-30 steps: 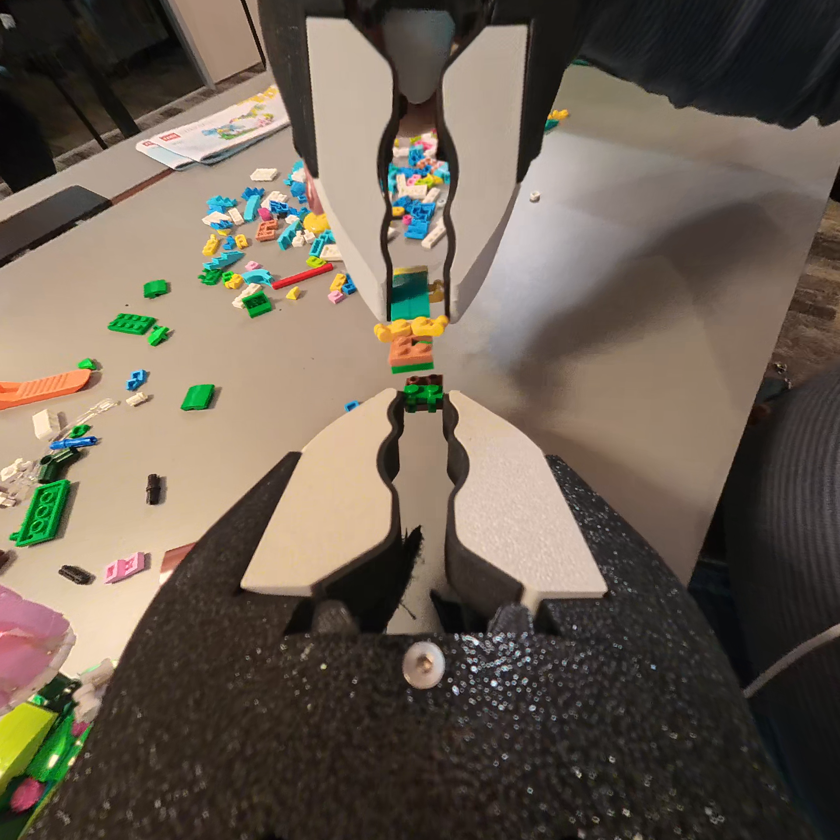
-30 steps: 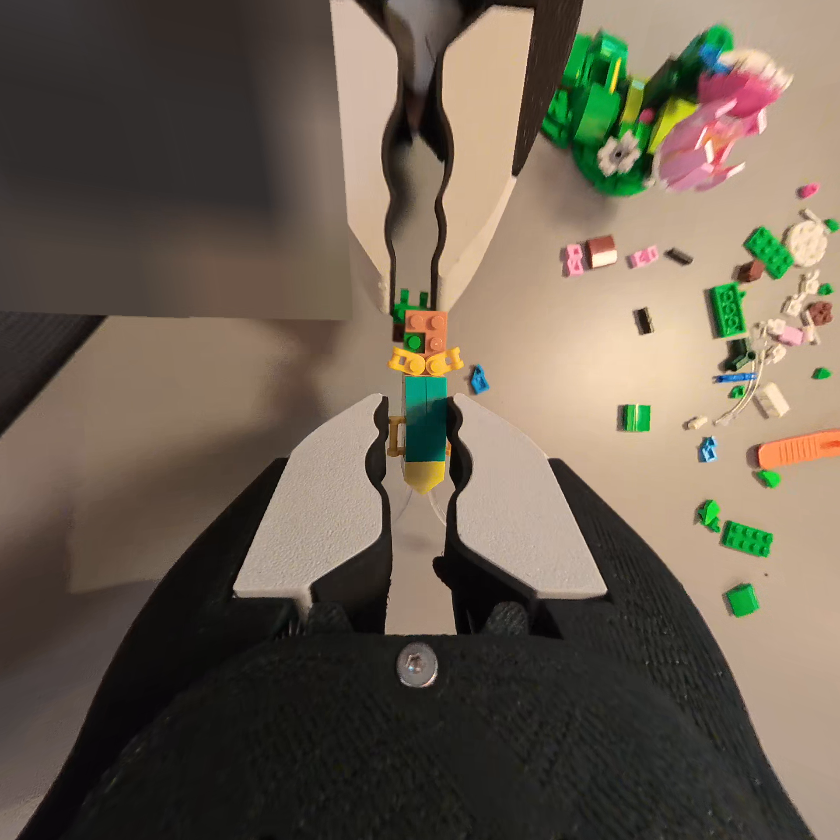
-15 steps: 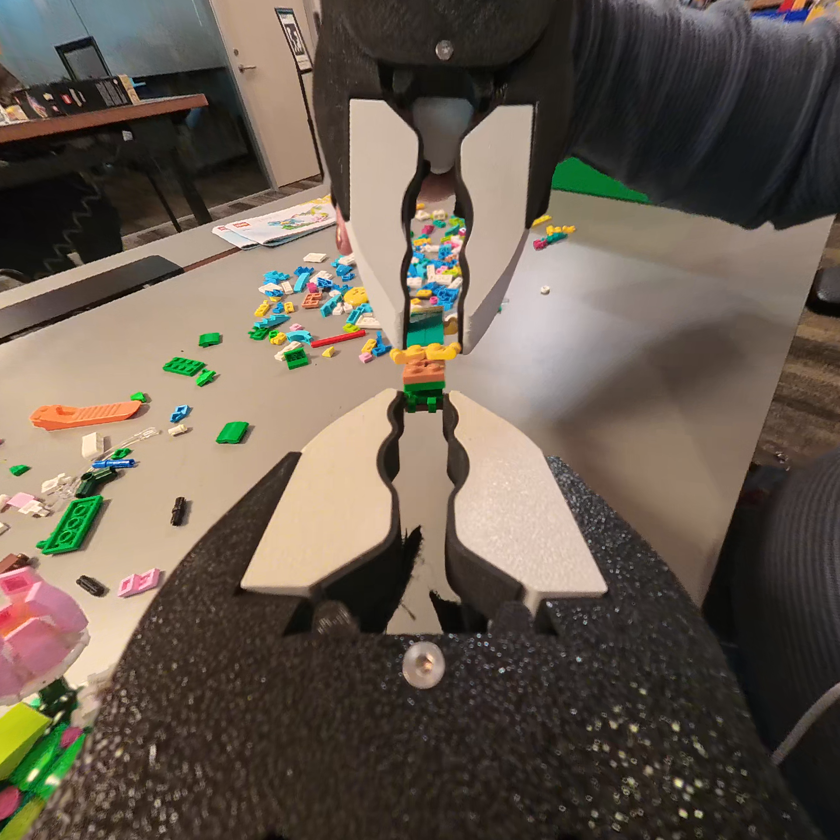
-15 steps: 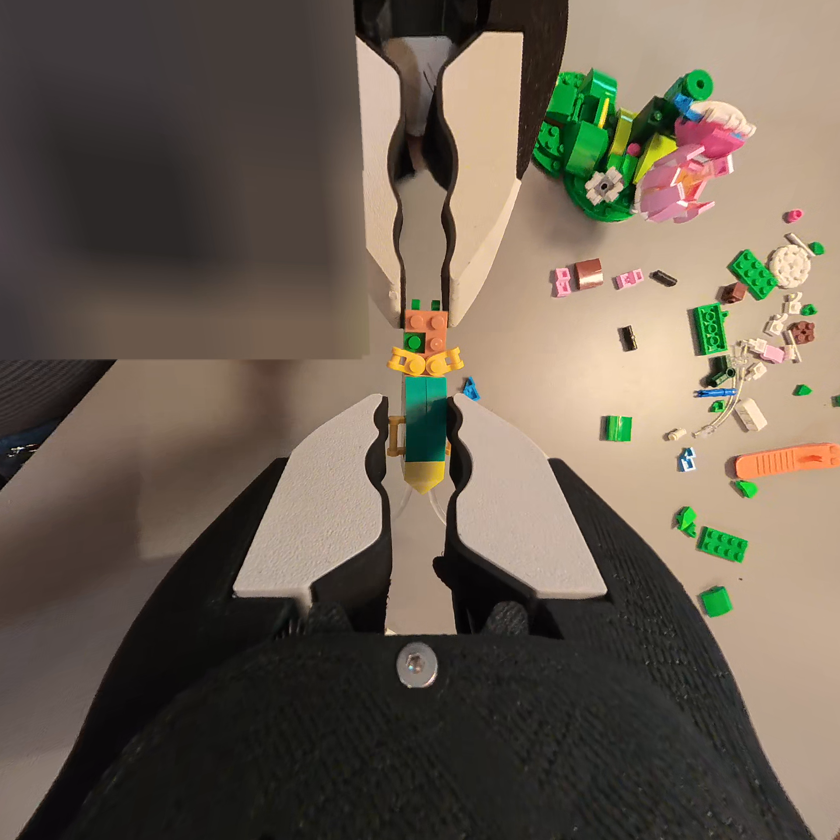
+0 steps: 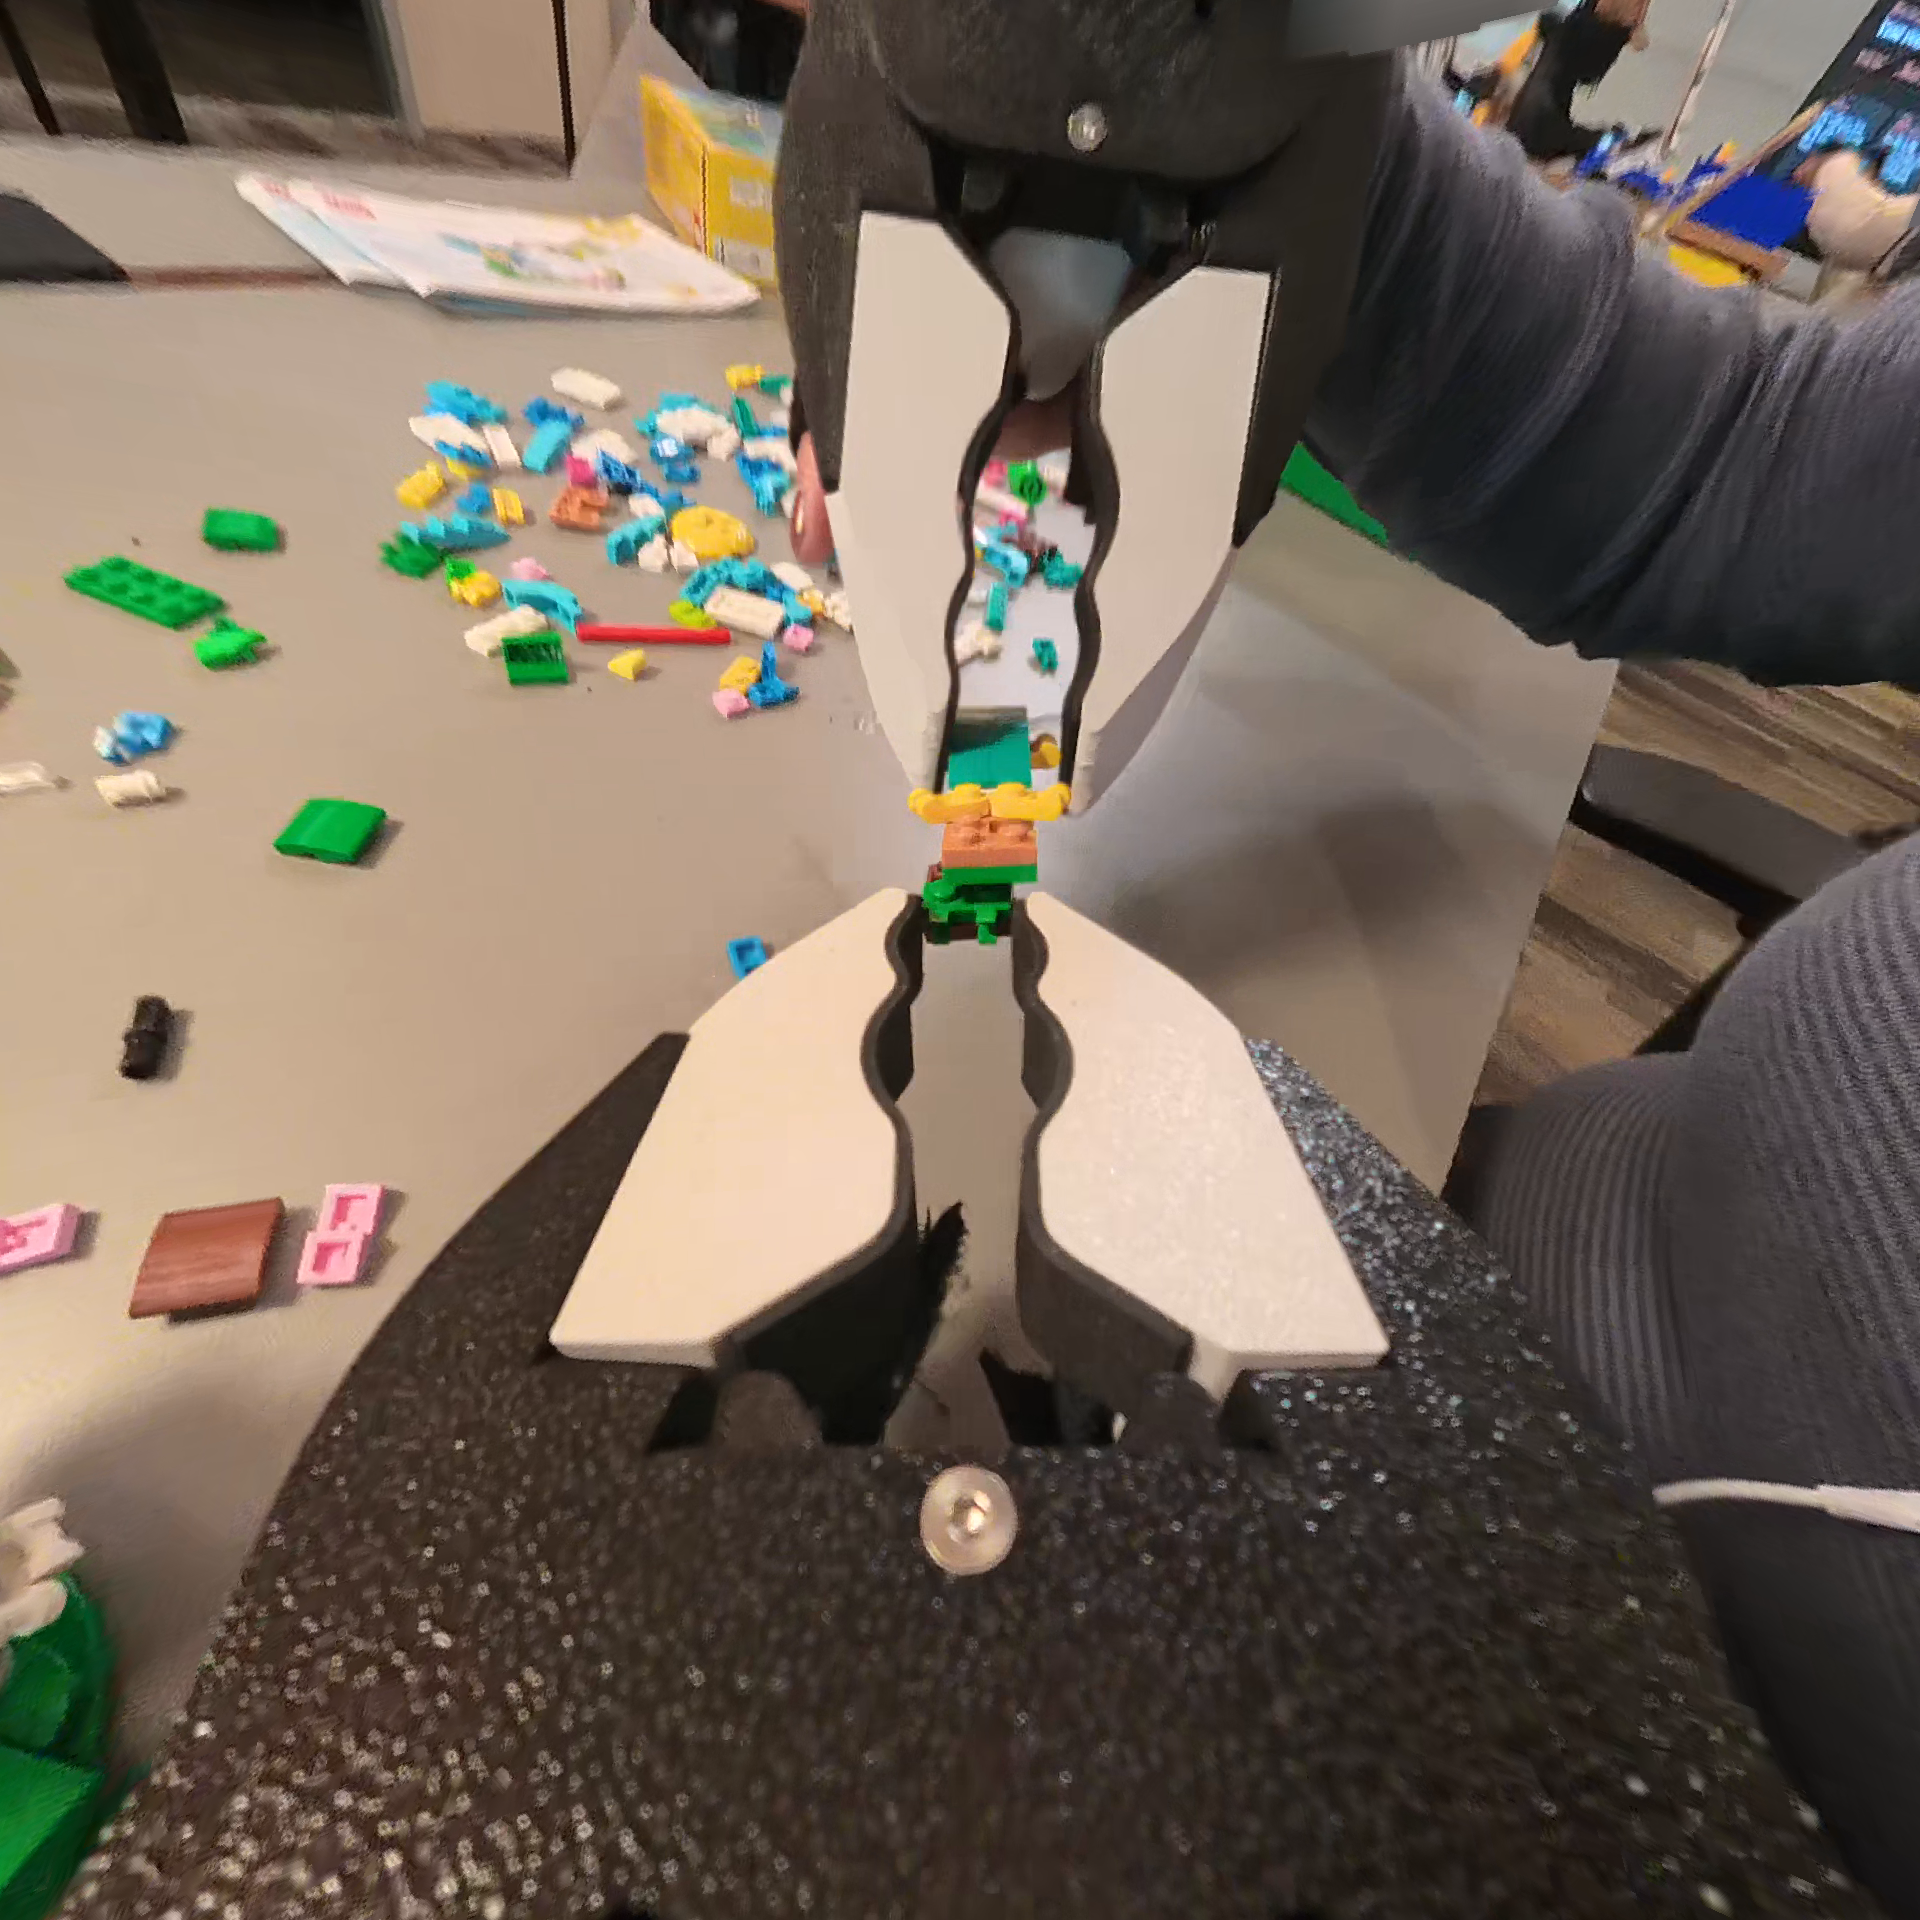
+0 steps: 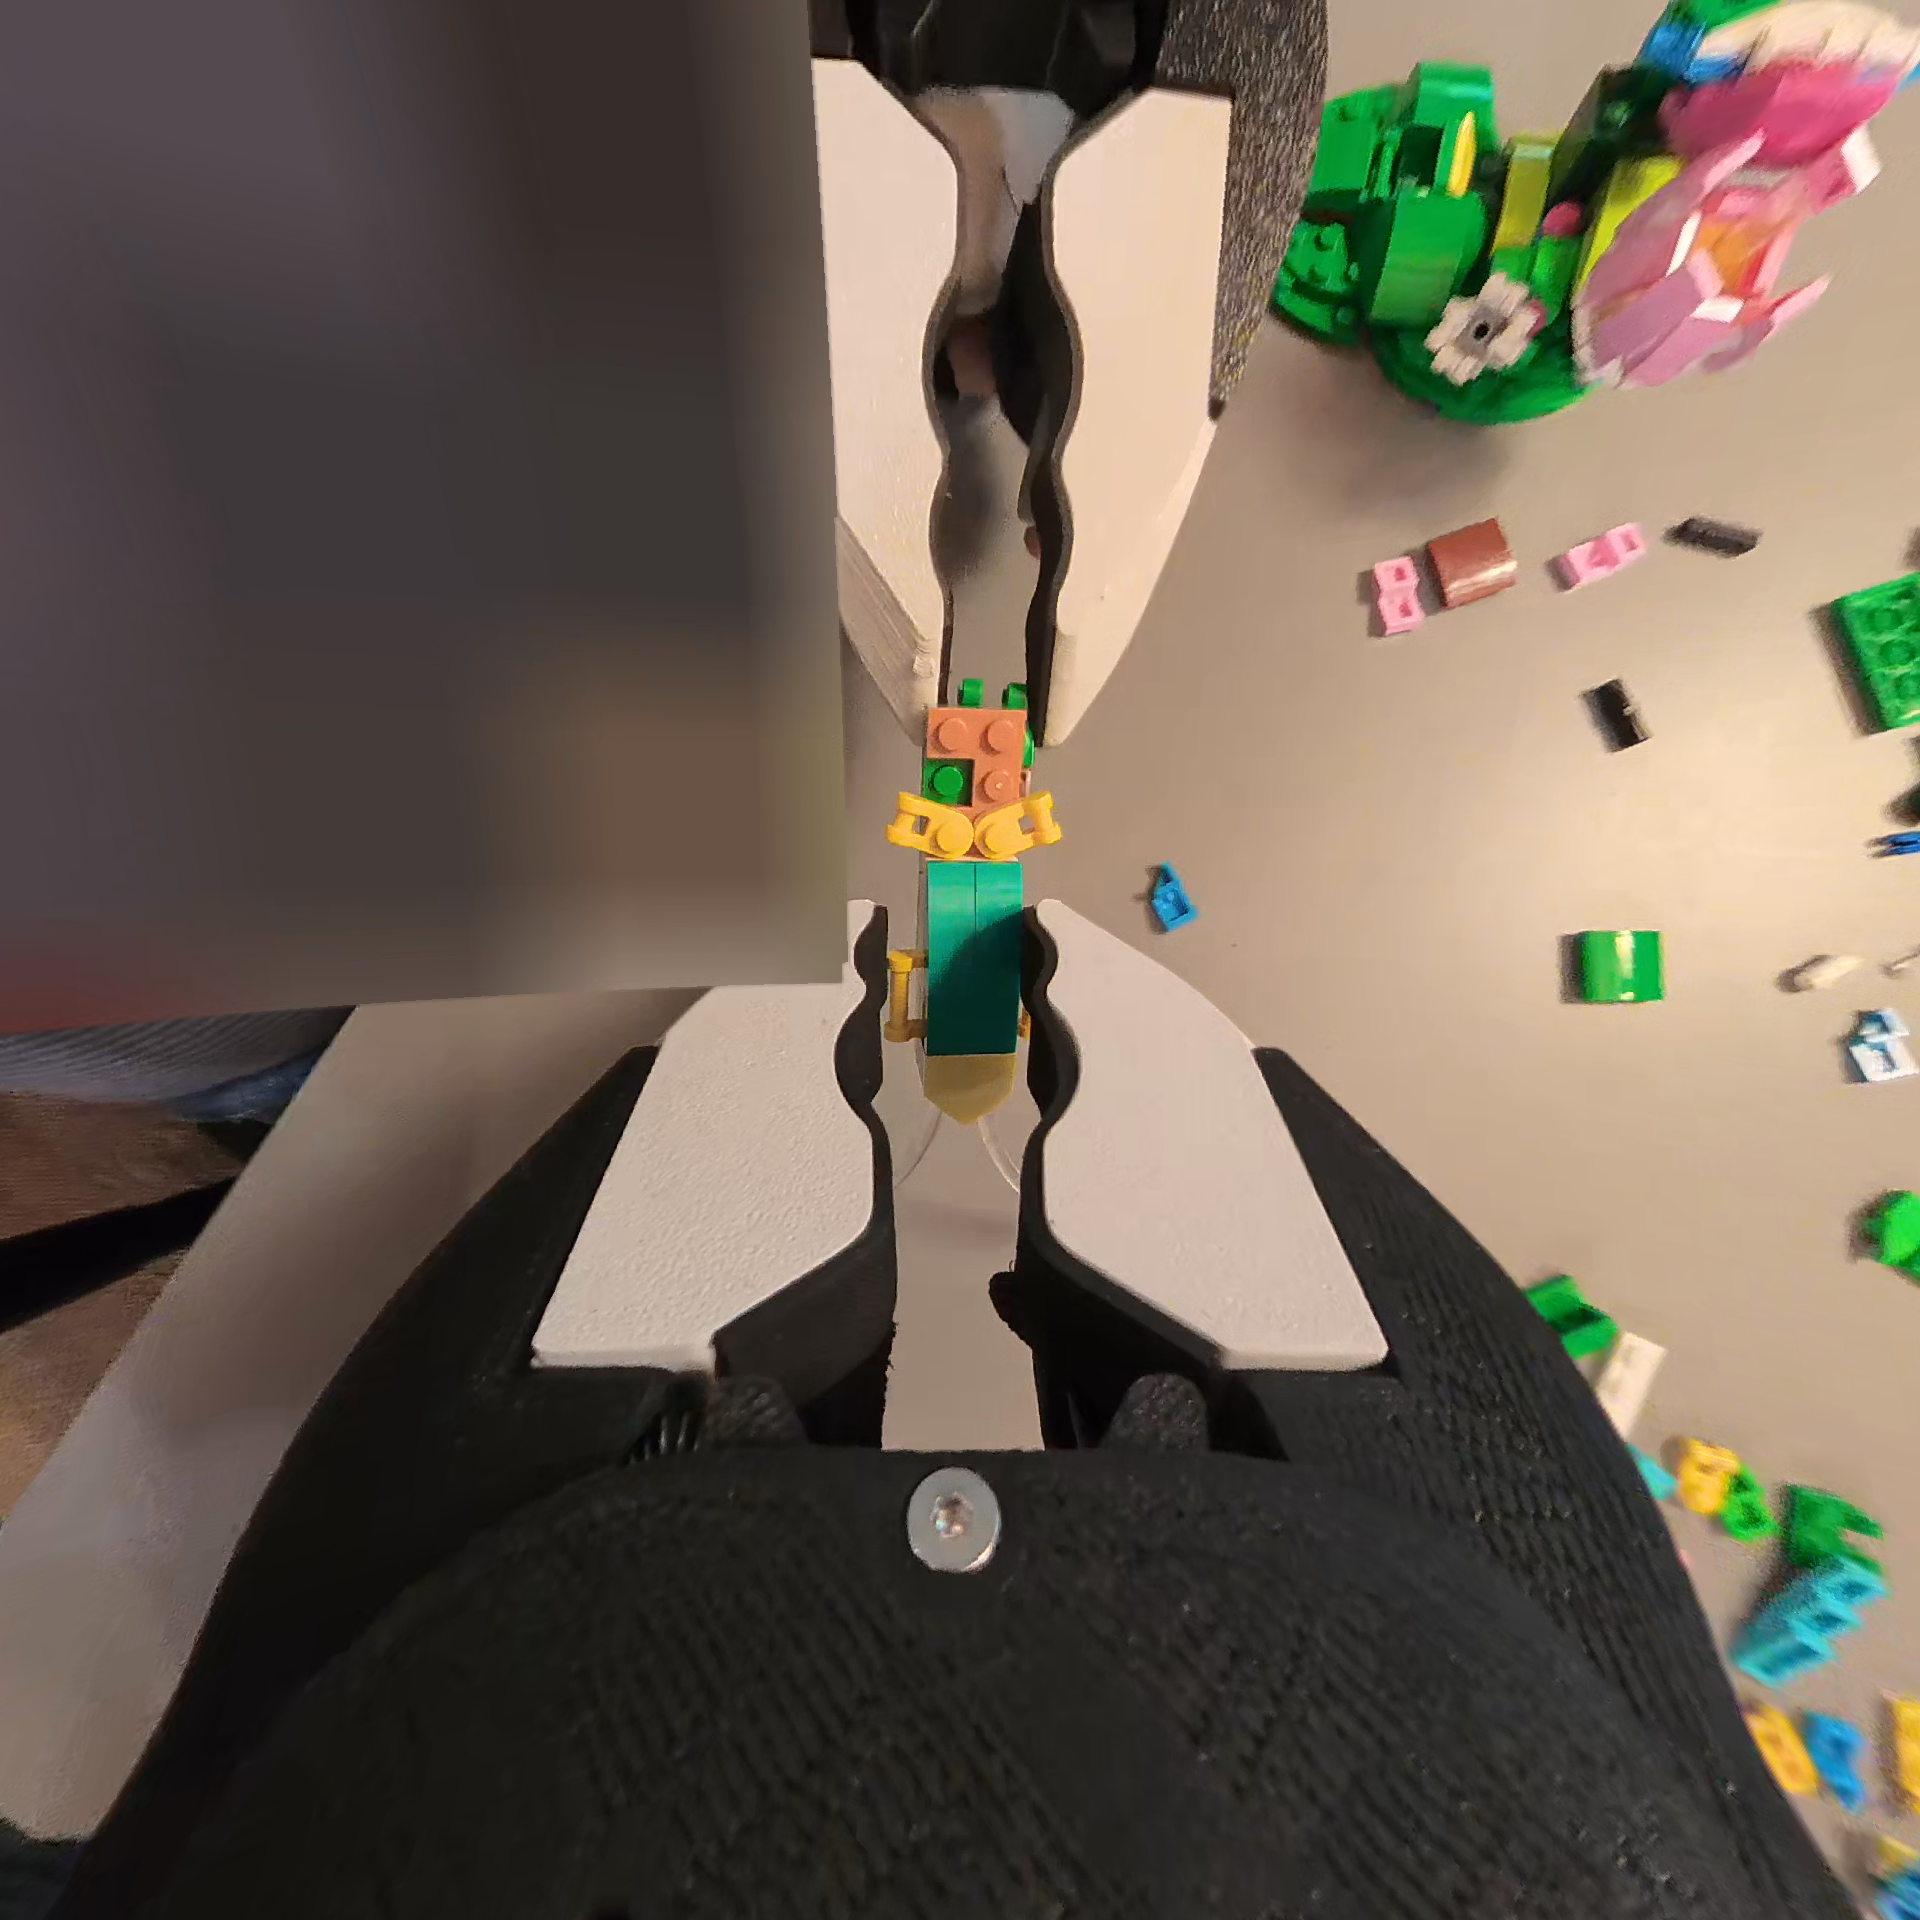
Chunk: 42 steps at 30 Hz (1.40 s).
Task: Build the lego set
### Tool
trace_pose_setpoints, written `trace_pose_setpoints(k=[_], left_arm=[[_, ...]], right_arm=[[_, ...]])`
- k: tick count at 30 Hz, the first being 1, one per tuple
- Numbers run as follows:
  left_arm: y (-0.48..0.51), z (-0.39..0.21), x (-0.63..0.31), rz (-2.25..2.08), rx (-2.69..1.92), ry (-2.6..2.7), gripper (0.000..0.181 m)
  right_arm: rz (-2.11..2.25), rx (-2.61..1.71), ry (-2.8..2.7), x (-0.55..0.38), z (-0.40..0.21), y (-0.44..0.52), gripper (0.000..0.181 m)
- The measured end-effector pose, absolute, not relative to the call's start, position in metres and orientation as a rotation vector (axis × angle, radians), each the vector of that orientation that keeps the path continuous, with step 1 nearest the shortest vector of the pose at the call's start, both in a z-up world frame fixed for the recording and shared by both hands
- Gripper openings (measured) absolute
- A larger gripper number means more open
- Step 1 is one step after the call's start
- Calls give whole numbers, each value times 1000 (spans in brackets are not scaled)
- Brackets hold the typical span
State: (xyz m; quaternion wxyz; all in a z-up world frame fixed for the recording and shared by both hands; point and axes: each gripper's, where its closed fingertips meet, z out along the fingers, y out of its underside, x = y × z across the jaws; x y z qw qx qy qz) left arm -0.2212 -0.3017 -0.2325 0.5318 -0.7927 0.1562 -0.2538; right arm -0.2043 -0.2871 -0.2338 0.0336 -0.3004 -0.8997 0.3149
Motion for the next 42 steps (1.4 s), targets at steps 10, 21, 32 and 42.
trace_pose_setpoints(k=[10,21,32,42], left_arm=[[-310,-263,-203,-661,-2111,429,16],[-310,-271,-200,-589,-2153,473,16],[-312,-278,-198,-590,-2198,488,16],[-314,-262,-193,-416,-2025,703,16]], right_arm=[[1062,-1140,-2789,-186,-261,-292,22],[1030,-1075,-2691,-184,-267,-294,22],[860,-1010,-2692,-185,-279,-296,17],[1106,-1187,-2673,-186,-258,-290,15]])
